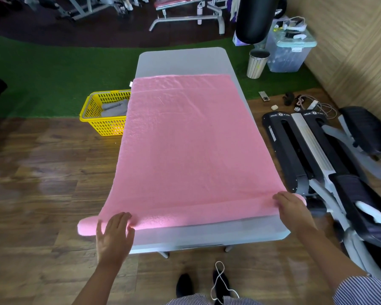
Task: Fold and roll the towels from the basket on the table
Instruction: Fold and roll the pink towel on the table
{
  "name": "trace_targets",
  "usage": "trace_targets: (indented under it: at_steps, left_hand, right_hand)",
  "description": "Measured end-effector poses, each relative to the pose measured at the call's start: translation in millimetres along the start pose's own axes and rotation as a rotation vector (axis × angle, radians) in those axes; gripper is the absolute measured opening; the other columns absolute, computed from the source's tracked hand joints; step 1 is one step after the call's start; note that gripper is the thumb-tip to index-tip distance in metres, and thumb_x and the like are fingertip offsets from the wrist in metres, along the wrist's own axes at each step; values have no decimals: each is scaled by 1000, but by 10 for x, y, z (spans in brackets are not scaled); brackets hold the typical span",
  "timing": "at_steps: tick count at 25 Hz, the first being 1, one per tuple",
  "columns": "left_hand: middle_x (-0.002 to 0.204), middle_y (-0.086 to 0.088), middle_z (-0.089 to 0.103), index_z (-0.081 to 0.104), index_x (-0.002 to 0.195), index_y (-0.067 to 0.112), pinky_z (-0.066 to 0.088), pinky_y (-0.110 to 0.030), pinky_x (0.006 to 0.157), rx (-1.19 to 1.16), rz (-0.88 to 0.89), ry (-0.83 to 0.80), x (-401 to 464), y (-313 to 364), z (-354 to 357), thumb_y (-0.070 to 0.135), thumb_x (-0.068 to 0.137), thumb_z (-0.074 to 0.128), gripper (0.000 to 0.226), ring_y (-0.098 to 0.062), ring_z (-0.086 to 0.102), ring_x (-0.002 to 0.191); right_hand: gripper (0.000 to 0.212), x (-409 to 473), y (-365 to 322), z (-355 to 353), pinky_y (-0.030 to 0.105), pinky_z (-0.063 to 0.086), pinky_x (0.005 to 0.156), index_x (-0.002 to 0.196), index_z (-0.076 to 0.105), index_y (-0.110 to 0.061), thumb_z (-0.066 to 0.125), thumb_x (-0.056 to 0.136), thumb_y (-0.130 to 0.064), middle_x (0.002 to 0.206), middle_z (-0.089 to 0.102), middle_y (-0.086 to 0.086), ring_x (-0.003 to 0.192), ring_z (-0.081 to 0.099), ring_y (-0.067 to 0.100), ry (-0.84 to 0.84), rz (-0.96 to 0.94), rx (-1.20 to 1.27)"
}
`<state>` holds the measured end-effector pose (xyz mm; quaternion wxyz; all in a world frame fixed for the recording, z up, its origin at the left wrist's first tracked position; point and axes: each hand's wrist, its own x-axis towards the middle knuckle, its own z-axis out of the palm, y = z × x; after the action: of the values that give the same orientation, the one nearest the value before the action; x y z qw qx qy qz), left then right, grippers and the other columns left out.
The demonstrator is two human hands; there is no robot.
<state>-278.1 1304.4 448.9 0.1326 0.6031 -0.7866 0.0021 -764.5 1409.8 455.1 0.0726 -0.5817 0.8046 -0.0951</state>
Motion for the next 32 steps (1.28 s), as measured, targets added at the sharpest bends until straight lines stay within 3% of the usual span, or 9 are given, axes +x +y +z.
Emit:
trace_targets:
  at_steps: [5, 10, 13, 17, 20, 23, 26, 29, 32]
  left_hand:
    - [104, 1, 70, 70, 106, 15, 25, -64, 104, -3, 29, -30, 43, -75, 111, 37, 75, 39, 49, -19, 66, 102]
    - [87, 1, 73, 75, 90, 15, 34, -51, 98, -14, 77, -16, 68, -56, 58, 36, 77, 40, 42, -19, 70, 81]
    - [100, 1, 71, 70, 103, 14, 29, -50, 103, 1, 112, 0, 91, -85, 17, 34, 78, 39, 45, -18, 68, 92]
    - [107, -2, 70, 69, 107, 14, 30, -51, 104, -3, 101, 35, 151, -64, 16, 29, 83, 38, 42, -19, 67, 100]
    - [109, 3, 68, 67, 108, 18, 27, -56, 106, -16, 79, -20, 149, -29, 72, 28, 74, 62, 37, -15, 65, 103]
    - [104, -1, 70, 65, 107, 13, 34, -60, 101, -6, 68, -33, 136, 27, 112, 6, 51, 85, 59, -20, 67, 97]
    - [90, 0, 73, 71, 96, 15, 36, -52, 94, 44, 104, 60, 165, 44, 22, 17, 72, 64, 25, -20, 70, 80]
    - [81, 2, 74, 74, 89, 17, 32, -51, 94, 55, 72, 59, 186, -37, -35, 30, 79, 40, 38, -19, 69, 74]
    - [91, 3, 72, 70, 97, 17, 25, -54, 103, 67, 56, 84, 191, -74, -40, 31, 79, 39, 39, -17, 68, 85]
  right_hand:
    - [51, -55, 58, 56, 44, 30, 111, 123, 58, -7, 65, 73, -2, 126, 58, 6, 115, 53, 28, -177, 14, -2]
    - [35, 13, -19, -138, 34, 38, 101, 117, 63, -13, 57, 83, -18, 117, 64, 4, 109, 57, 25, -257, 58, -83]
    - [34, 43, -30, -214, 34, 34, 104, 119, 61, -18, 51, 86, -21, 119, 62, 0, 111, 54, 22, -325, 60, -188]
    - [29, 115, -5, -80, 48, 46, 94, 105, 65, -6, 60, 77, 1, 106, 65, 10, 95, 62, 33, -62, -37, -24]
    - [30, 101, -63, -37, 41, 37, 103, 116, 61, -5, 51, 87, -4, 117, 63, 9, 107, 57, 29, -162, 44, 76]
    - [48, 73, -95, -71, 37, 24, 113, 127, 53, -8, 55, 80, 1, 129, 54, 4, 122, 46, 24, -283, 89, 69]
    - [46, 75, -105, -88, 37, 31, 111, 117, 61, -10, 55, 75, 8, 118, 62, 5, 111, 54, 24, -228, 23, -29]
    - [32, 106, -168, -116, 42, 32, 108, 104, 65, -12, 52, 77, 0, 104, 66, 5, 102, 58, 26, -271, -32, -133]
    - [35, 141, -179, -114, 40, 19, 115, 112, 59, -17, 49, 80, -8, 112, 59, -2, 112, 51, 19, -315, -17, -202]
